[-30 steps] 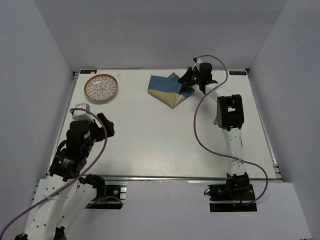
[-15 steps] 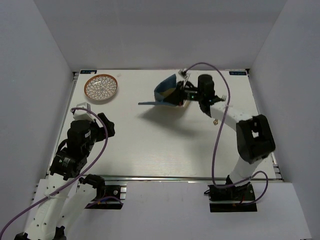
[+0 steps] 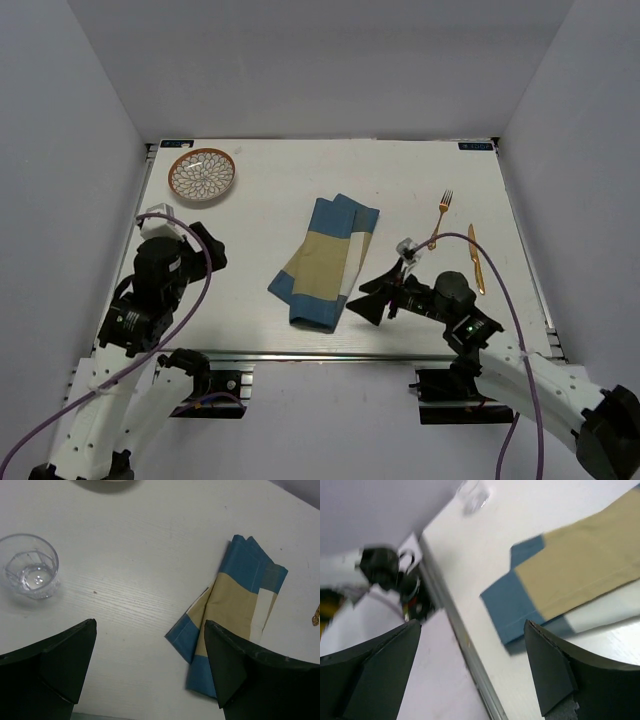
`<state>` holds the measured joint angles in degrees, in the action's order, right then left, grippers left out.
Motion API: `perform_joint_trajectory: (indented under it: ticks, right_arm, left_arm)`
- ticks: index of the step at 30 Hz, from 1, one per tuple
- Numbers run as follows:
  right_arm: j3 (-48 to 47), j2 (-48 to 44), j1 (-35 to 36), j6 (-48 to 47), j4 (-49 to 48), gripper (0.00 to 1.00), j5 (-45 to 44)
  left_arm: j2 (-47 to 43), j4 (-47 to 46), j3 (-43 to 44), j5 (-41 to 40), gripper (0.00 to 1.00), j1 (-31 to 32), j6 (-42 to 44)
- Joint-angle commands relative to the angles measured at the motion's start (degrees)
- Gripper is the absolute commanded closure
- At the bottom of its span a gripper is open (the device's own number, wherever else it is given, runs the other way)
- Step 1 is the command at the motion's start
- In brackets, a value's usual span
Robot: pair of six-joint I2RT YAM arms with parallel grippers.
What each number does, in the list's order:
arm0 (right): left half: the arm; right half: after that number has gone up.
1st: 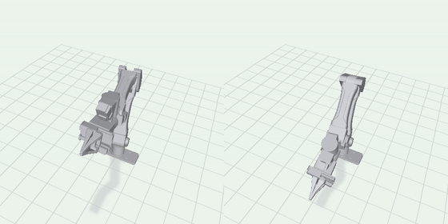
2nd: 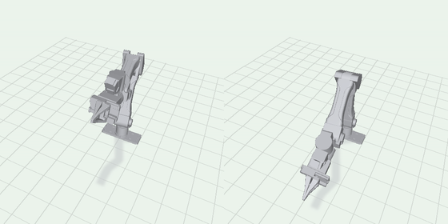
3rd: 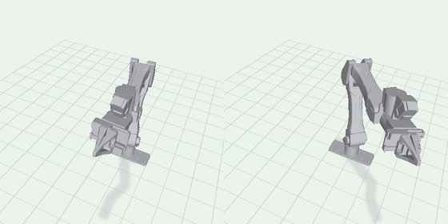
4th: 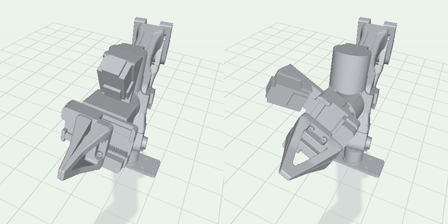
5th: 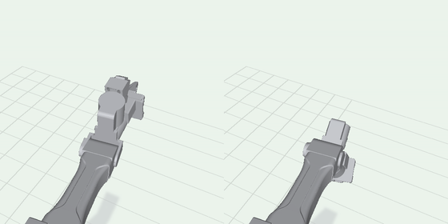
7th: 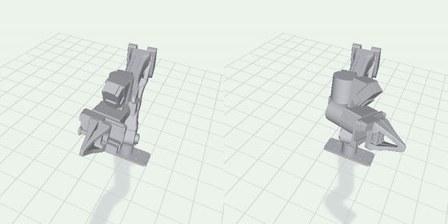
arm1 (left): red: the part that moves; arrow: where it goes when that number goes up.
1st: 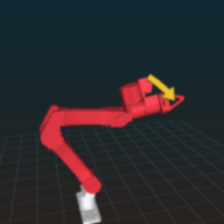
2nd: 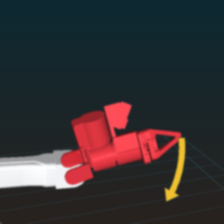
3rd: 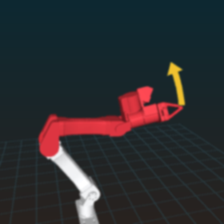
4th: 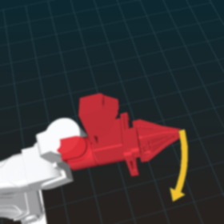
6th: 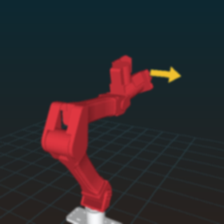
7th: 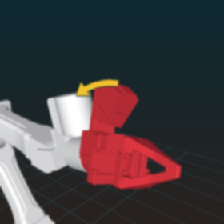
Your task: Set the dinner table for one person
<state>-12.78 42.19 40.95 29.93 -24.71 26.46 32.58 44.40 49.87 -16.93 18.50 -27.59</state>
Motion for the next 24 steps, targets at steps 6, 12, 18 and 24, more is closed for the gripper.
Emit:
perform_joint_trajectory:
  ticks: [6, 12, 18, 24]
  right_arm:
    - [0.11, 5.76, 5.43, 22.96, 5.22, 0.11, -20.39]
    - [-2.24, 16.06, 16.77, 33.42, -1.48, 0.11, -28.11]
    - [-9.54, 27.76, 25.40, 40.20, 0.19, 0.12, -38.31]
    - [-10.51, 30.75, 27.52, 41.78, 0.18, 0.18, -43.59]
  left_arm:
    - [17.22, -1.24, -1.95, 11.55, 0.07, 0.75, -13.71]
    - [22.70, -5.73, -4.51, 13.77, 0.08, 0.75, -16.70]
    - [26.22, -6.26, -6.79, 14.56, 0.08, 0.75, -17.93]
    - [21.13, -4.50, -9.17, 13.06, 0.06, 0.75, -16.80]
